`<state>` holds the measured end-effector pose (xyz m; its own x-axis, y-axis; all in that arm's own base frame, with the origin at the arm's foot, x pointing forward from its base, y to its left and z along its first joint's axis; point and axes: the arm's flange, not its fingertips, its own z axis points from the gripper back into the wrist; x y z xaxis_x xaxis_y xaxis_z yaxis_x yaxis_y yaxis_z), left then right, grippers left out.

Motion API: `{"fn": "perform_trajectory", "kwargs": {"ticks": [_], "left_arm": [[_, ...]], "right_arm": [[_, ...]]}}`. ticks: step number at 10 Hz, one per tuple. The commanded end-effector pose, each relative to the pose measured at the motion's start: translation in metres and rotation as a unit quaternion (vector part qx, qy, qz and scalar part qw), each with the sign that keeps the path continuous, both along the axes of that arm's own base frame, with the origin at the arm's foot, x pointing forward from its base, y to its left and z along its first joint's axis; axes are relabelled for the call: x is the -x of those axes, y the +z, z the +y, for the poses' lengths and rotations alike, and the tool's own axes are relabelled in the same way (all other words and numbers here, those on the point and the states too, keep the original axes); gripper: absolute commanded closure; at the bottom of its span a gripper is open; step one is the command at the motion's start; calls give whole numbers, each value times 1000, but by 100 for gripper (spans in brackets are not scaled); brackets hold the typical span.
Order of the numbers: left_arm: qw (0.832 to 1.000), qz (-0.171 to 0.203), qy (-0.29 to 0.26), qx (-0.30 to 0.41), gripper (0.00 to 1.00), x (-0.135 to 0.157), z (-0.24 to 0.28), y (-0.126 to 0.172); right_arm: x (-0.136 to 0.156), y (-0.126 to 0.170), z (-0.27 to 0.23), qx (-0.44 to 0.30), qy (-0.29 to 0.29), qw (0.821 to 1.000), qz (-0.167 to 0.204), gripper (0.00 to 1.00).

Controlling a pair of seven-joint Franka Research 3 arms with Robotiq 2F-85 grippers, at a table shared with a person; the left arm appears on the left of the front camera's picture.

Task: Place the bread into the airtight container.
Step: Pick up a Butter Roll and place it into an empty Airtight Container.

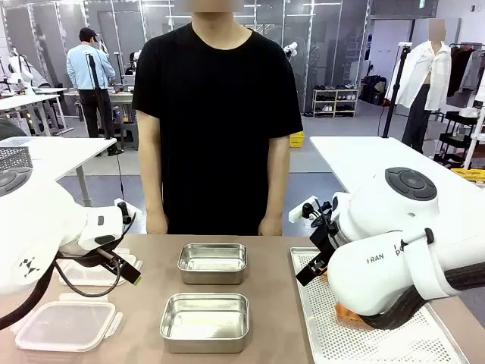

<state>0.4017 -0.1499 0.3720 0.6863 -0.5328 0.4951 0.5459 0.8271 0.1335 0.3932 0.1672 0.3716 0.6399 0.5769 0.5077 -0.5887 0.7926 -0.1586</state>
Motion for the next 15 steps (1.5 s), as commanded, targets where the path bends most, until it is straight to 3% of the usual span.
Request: {"fn": "perform_trajectory", "kwargs": {"ticks": [1, 10, 13, 15], "left_arm": [[1000, 0, 0, 0, 0, 0, 0, 0], [1000, 0, 0, 0, 0, 0, 0, 0], [998, 21, -4, 65, 0, 0, 18, 117], [994, 34, -12, 103, 0, 17, 44, 209]], "right_arm": [[0, 0, 0, 0, 0, 1000, 0, 0], [0, 0, 0, 1, 1, 1000, 0, 0], [-4, 116, -35, -17, 2, 1000, 1, 0], [15, 205, -66, -40, 19, 999, 1, 0]]}}
